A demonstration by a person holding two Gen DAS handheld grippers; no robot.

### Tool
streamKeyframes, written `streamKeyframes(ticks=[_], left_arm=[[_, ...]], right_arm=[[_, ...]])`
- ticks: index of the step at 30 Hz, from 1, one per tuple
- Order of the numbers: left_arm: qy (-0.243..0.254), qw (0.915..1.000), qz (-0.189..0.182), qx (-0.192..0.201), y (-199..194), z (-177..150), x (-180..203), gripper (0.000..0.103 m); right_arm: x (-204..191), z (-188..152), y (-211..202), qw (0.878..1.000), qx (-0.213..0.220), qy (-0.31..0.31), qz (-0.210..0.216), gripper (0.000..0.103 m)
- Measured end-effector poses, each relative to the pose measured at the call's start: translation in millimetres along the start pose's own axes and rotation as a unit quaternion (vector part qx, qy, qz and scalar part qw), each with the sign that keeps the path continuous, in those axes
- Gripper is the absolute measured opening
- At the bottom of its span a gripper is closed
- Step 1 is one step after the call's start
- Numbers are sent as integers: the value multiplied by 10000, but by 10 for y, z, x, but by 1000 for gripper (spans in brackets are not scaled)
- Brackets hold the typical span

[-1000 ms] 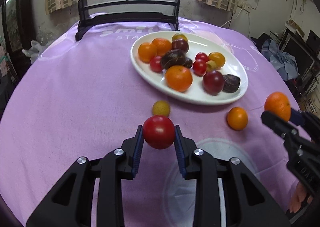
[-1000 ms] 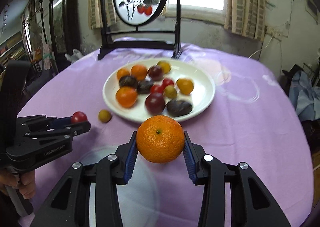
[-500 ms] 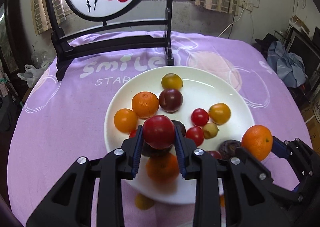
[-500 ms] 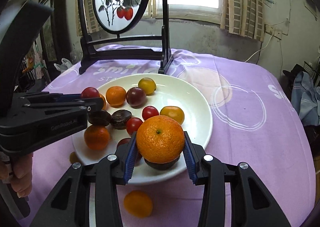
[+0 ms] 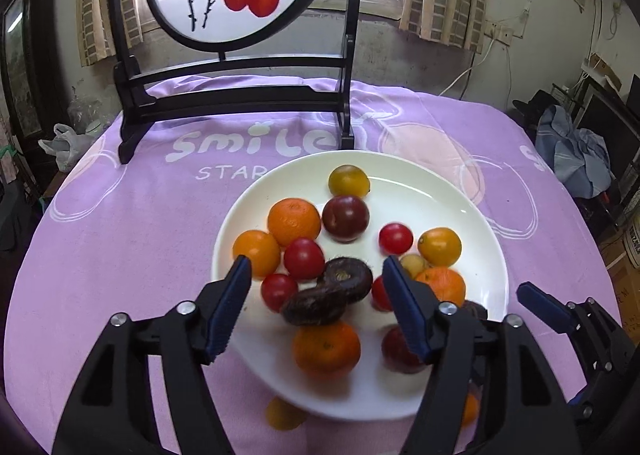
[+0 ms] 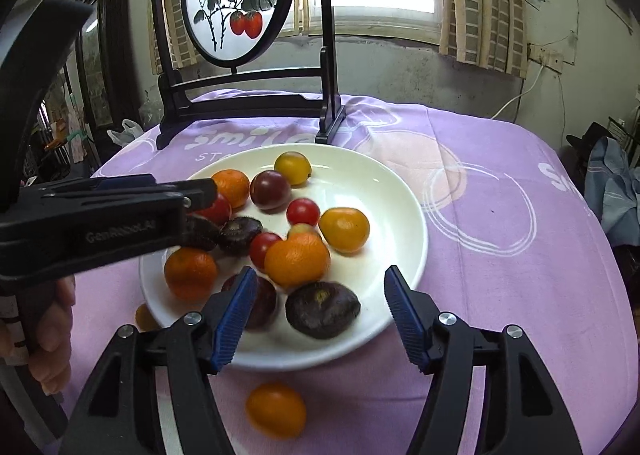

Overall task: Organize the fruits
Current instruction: 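Carry the tomato and mandarin over the plate and open both tools, then move both open tools back toward the last two fruits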

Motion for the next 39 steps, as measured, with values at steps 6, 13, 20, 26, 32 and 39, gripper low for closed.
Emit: streamKeyframes(ticks=[6, 13, 20, 26, 32, 39], left_arm=[[-99, 9999, -54, 65, -265, -287, -103, 78], [-117, 9999, 41, 99, -534, -760, -139, 86], [-103, 9999, -66, -119, -551, -1191, -107, 87], [63, 10000, -11, 57, -597, -1320, -127, 87], [-32, 9999, -127, -71, -604, -1355, -124, 87], [-129, 9996, 18, -234, -511, -1376, -221, 87]], right_arm=[[84, -258, -227, 9999, -105, 108, 25, 67], [43, -553, -465, 9997, -175, 122, 129, 67], [-52, -806, -591, 9994, -296, 47, 151, 68], [-54, -1021, -605, 9987, -450, 158, 153, 68], [-85, -1057, -562, 9985, -537, 46, 12, 68], [-167, -983, -309, 9964, -789, -251, -206, 68]])
Point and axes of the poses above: each gripper's, at about its wrist camera, not at the fingertips, and y roughly the way its jaws point, x to its right, z to its top, the point moved 6 cm from there along y, roughly the way its jaws point, and after that the axes turned 6 degrees about y, right-handed, at the moved point
